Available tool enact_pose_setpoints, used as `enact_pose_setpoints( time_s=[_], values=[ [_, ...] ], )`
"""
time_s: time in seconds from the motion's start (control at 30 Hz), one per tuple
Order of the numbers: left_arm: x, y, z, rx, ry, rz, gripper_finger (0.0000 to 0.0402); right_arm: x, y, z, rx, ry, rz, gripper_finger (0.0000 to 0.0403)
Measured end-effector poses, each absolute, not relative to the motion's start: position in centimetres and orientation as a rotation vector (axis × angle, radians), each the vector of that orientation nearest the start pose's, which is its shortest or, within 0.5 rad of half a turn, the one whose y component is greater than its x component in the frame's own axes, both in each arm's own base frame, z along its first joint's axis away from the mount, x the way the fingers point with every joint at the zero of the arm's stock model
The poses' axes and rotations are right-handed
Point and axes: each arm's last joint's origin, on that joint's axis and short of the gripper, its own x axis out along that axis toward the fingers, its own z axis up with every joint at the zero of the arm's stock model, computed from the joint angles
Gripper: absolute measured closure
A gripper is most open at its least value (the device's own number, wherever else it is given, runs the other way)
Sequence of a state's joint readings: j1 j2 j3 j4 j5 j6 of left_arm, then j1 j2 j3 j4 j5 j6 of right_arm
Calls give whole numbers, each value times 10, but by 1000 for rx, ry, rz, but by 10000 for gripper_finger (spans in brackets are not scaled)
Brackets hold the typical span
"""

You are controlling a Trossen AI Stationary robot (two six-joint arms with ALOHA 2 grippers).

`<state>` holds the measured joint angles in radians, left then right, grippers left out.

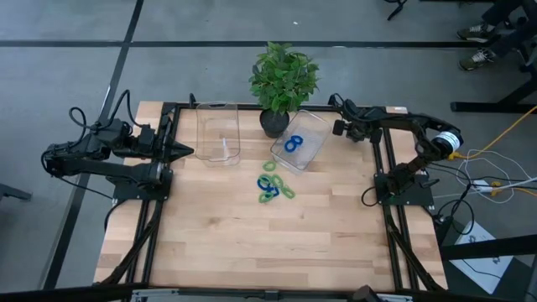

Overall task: Sort spring keychains
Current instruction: Put the blue spring keychain into the right transparent bin

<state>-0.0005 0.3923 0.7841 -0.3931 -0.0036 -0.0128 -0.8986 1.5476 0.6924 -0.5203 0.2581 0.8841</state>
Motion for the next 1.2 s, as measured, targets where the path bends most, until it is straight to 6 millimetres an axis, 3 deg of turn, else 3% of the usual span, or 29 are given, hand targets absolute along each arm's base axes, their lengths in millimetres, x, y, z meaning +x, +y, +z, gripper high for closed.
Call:
enact_pose_setpoints(
  time_s=[0.2, 0.63, 1.2],
  values=[
    [76, 0, 353, -12, 1, 3, 393, 140, -186, 146, 1136, 815, -1483, 390],
    [76, 0, 353, -12, 1, 3, 393, 145, -177, 162, 1084, 780, -1414, 390],
    [76, 0, 353, -13, 1, 3, 391, 132, -164, 210, 961, 557, -1380, 391]
  ],
)
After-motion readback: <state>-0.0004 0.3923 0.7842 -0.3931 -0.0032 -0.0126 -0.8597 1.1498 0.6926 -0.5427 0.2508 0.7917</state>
